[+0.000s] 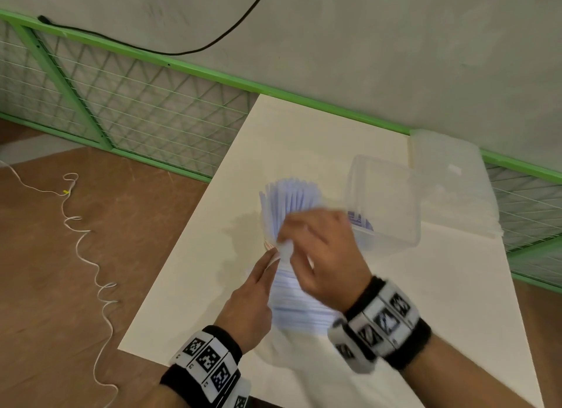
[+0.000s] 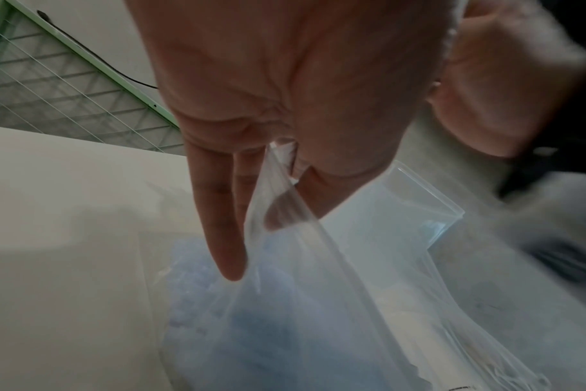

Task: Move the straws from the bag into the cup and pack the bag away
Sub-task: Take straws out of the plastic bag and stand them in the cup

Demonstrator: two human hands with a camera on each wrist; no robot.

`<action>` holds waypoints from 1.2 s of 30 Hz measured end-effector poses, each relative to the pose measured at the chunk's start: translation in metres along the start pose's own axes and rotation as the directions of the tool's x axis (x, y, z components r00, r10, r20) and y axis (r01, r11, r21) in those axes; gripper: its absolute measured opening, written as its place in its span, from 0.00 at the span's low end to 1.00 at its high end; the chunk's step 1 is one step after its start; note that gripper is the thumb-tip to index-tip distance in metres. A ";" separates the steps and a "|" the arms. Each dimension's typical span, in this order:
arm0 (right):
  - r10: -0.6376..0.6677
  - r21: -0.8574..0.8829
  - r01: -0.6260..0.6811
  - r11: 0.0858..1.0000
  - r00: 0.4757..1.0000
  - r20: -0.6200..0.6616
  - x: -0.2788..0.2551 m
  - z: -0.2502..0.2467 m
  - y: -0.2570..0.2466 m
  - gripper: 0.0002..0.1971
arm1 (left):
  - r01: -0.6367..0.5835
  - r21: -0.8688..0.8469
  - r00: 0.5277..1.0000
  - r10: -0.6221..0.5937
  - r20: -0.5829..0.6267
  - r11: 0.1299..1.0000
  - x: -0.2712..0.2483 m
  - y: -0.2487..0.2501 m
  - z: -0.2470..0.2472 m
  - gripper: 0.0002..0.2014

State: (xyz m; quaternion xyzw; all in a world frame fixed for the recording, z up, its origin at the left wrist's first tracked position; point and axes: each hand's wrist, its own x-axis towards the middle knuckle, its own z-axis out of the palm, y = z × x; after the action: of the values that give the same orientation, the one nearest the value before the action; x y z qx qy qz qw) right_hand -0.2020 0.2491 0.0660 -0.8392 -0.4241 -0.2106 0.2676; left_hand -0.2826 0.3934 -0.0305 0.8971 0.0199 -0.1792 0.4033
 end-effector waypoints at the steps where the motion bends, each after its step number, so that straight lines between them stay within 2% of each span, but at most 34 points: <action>1: -0.023 0.044 0.020 0.999 0.998 0.064 -0.017 0.000 -0.006 0.11 | -0.012 0.014 1.000 0.012 0.000 1.000 0.000 -0.002 0.001 0.49; 3: 0.047 0.051 -0.064 0.997 0.959 0.281 -0.055 0.008 -0.011 0.11 | -0.054 0.013 0.999 0.054 0.010 0.998 0.001 -0.004 0.003 0.51; 4: 0.130 0.000 -0.143 0.990 0.904 0.407 -0.075 0.015 -0.010 0.12 | -0.062 -0.001 0.998 0.062 0.024 0.998 0.001 -0.003 0.004 0.51; 6: 0.303 -0.149 -0.268 0.952 0.740 0.601 -0.115 0.034 -0.006 0.14 | -0.049 -0.019 0.997 0.050 0.057 0.999 0.001 0.002 0.006 0.51; 7: 0.366 -0.224 -0.292 0.930 0.670 0.646 -0.133 0.043 -0.004 0.16 | -0.038 -0.019 0.997 0.039 0.068 0.999 0.001 0.005 0.007 0.51; 9: 0.445 -0.314 -0.316 0.895 0.609 0.657 -0.158 0.057 -0.002 0.24 | -0.023 -0.011 0.997 0.024 0.077 1.000 0.002 0.011 0.010 0.51; 11: 0.498 -0.357 -0.347 0.867 0.596 0.629 -0.167 0.064 -0.005 0.27 | -0.021 -0.005 0.996 0.021 0.081 1.000 0.001 0.015 0.013 0.50; 16: 0.553 -0.445 -0.339 0.829 0.613 0.564 -0.168 0.071 -0.010 0.26 | -0.051 0.006 0.997 0.050 0.064 0.999 0.000 0.017 0.016 0.50; 21: 0.545 -0.483 -0.290 0.826 0.629 0.554 -0.166 0.072 -0.011 0.20 | -0.057 0.009 0.997 0.057 0.046 0.998 -0.002 0.015 0.016 0.49; 25: 0.552 -0.484 -0.298 0.823 0.622 0.556 -0.166 0.075 -0.011 0.18 | -0.060 0.018 0.998 0.059 0.038 0.998 -0.005 0.013 0.015 0.50; 29: 0.570 -0.518 -0.278 0.809 0.584 0.577 -0.164 0.079 -0.014 0.16 | -0.069 0.006 0.997 0.069 0.021 0.998 -0.008 0.012 0.013 0.49; 35: 0.593 -0.536 -0.270 0.800 0.494 0.636 -0.148 0.077 -0.016 0.07 | -0.105 -0.006 0.994 0.105 0.007 0.994 -0.009 0.009 0.009 0.48; 36: 0.584 -0.536 -0.251 0.806 0.477 0.657 -0.146 0.078 -0.016 0.09 | -0.112 -0.009 0.994 0.112 0.008 0.994 -0.009 0.008 0.009 0.48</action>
State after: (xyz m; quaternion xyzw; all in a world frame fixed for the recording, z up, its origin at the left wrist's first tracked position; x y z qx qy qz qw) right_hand -0.2861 0.2184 -0.0742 -0.9535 -0.2271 0.1857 -0.0692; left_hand -0.2925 0.3821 -0.0271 0.8944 -0.0313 -0.1599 0.4166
